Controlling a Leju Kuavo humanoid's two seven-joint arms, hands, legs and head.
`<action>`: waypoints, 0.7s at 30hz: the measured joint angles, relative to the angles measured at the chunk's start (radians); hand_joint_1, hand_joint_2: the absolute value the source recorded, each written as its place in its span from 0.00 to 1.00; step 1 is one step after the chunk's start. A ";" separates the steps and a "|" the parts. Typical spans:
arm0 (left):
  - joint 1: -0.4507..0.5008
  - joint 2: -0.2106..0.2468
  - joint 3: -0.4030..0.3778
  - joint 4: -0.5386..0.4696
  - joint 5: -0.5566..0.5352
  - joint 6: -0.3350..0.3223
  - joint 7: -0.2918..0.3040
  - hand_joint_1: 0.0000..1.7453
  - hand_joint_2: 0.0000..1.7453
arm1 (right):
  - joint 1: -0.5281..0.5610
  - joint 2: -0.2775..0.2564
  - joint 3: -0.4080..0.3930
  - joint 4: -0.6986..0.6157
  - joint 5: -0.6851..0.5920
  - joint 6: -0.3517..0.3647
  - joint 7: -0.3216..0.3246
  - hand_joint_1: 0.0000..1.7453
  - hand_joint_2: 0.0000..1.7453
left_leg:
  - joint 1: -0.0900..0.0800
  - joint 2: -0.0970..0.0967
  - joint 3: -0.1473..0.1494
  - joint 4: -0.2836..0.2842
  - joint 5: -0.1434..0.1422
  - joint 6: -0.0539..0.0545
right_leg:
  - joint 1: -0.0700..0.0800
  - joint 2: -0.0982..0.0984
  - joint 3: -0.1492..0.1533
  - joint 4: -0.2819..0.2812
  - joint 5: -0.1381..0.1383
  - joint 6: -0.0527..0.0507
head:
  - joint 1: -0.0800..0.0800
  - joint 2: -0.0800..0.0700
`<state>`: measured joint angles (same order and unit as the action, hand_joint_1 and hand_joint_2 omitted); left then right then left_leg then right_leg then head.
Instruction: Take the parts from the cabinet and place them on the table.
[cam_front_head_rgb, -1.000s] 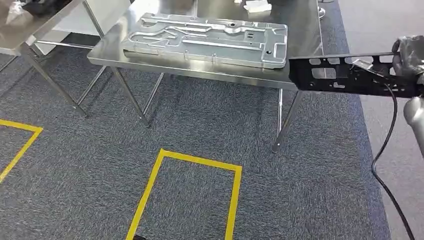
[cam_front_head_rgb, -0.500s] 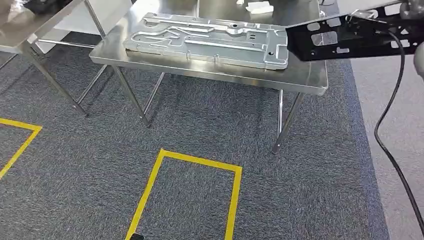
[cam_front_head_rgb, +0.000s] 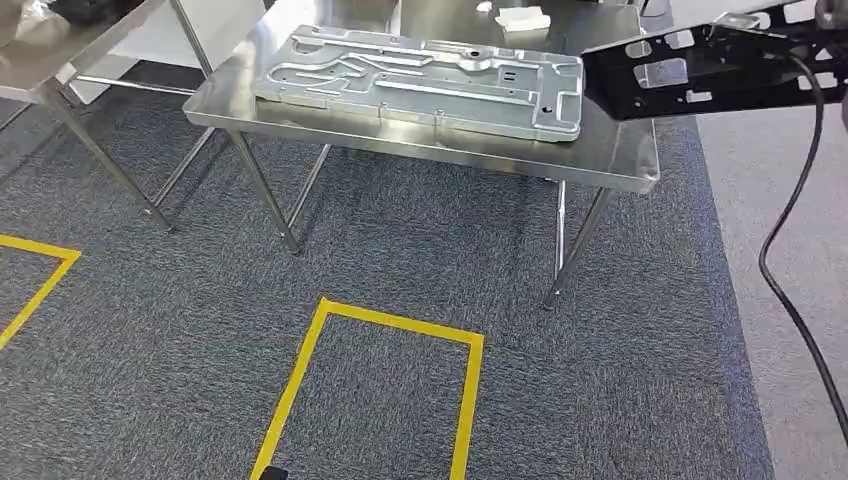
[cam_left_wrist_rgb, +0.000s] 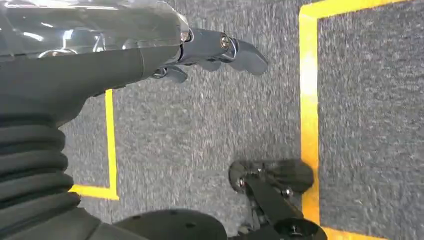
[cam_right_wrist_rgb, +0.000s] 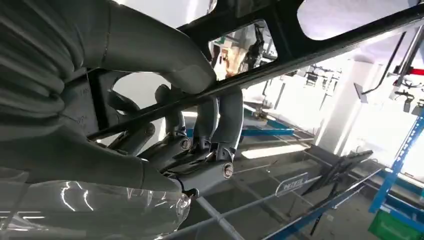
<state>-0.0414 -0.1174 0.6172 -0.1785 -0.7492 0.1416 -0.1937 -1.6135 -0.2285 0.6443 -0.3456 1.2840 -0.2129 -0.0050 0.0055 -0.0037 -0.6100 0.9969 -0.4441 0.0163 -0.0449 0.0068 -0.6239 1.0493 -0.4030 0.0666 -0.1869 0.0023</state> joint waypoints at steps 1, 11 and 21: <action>0.002 0.000 0.003 0.000 0.000 -0.005 -0.001 0.00 1.00 | 0.002 0.001 0.001 0.000 -0.001 -0.001 -0.003 1.00 1.00 | -0.001 0.002 0.023 -0.025 0.000 0.008 | -0.004 -0.003 0.009 -0.002 0.016 0.007 | -0.001 0.000; 0.008 -0.001 0.012 0.000 -0.003 -0.005 0.016 0.00 1.00 | 0.016 -0.010 0.013 0.011 -0.013 -0.017 -0.007 1.00 1.00 | 0.057 0.018 0.134 -0.018 -0.071 -0.046 | -0.050 -0.021 -0.082 0.002 0.035 0.060 | 0.006 0.000; 0.007 0.001 0.023 0.000 -0.002 0.007 0.014 0.00 1.00 | 0.046 -0.019 0.027 0.010 -0.046 -0.018 -0.020 1.00 1.00 | 0.049 0.016 -0.085 0.334 -0.116 -0.068 | -0.013 0.000 0.025 -0.013 -0.069 -0.048 | 0.000 0.000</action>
<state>-0.0341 -0.1160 0.6405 -0.1789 -0.7507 0.1484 -0.1801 -1.5674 -0.2472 0.6714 -0.3361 1.2378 -0.2308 -0.0252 0.0547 0.0127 -0.6952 1.3305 -0.5597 -0.0521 -0.0580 0.0065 -0.5989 1.0359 -0.4719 0.0188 -0.1869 0.0023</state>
